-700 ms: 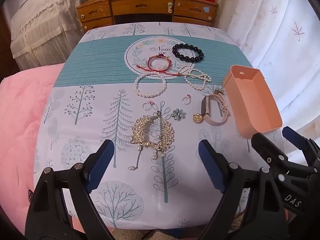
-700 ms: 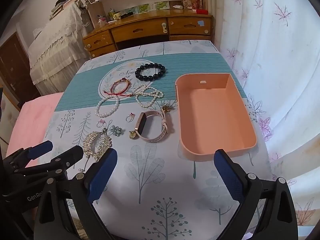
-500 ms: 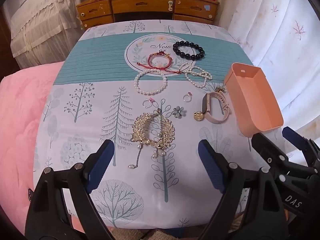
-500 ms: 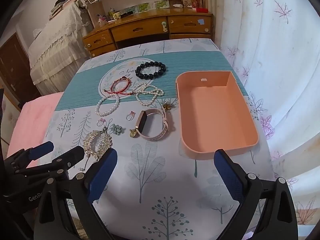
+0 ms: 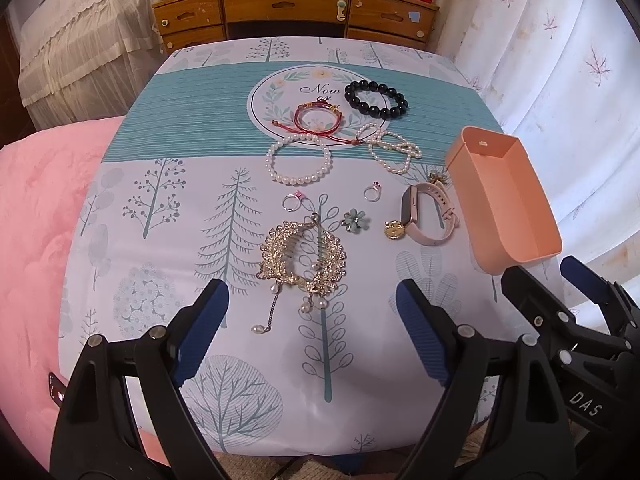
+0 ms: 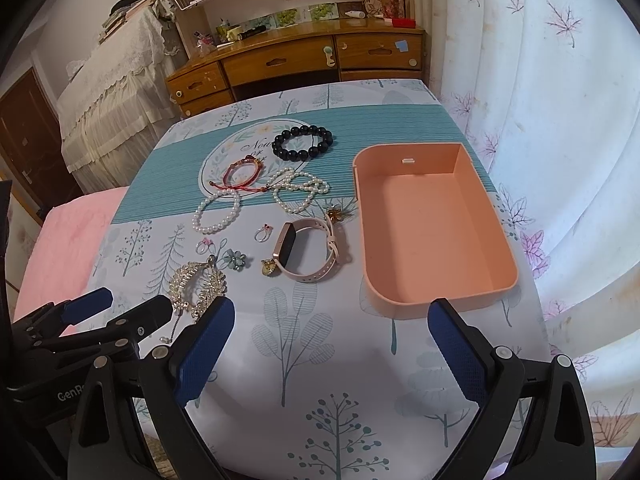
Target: Organize jewelry
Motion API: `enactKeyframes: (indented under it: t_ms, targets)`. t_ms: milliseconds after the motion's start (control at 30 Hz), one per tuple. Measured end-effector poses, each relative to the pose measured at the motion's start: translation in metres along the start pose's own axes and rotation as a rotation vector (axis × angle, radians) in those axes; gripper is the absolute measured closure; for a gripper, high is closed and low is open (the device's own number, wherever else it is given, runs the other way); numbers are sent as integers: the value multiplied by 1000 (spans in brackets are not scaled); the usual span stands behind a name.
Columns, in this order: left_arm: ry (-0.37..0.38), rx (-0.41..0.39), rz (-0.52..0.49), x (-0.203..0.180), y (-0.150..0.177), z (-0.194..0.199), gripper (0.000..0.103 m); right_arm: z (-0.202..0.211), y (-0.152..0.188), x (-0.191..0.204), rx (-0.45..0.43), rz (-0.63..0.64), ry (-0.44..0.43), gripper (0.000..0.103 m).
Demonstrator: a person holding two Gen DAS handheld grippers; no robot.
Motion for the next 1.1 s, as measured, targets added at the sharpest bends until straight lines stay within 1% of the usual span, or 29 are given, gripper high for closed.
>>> enactKeyframes:
  t_ms: [367, 567, 767, 967, 1100]
  targets:
    - [-3, -5, -9, 0, -2, 5, 19, 9, -3, 4, -21, 8, 5, 4]
    - [-8, -40, -9, 1, -6, 11, 18, 10, -3, 7, -31, 16, 4, 4]
    - [-6, -15, -25, 1, -3, 8, 18, 11, -3, 9, -30, 13, 6, 4]
    - [-10, -26, -32, 0, -3, 10, 18, 11, -3, 8, -29, 14, 5, 4]
    - [1, -32, -32, 2, -5, 12, 18, 12, -3, 9, -28, 16, 4, 4]
Point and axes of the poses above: each gripper's, at about its wrist camera, not at the fingertips, and z roughly against the way its jaws point, x to its left, y to its underside, the point moved 4 cm from there along -z, roughly the way its jaws point, and after that the axes turned 1 degree about -x, right-handed, at the moved point
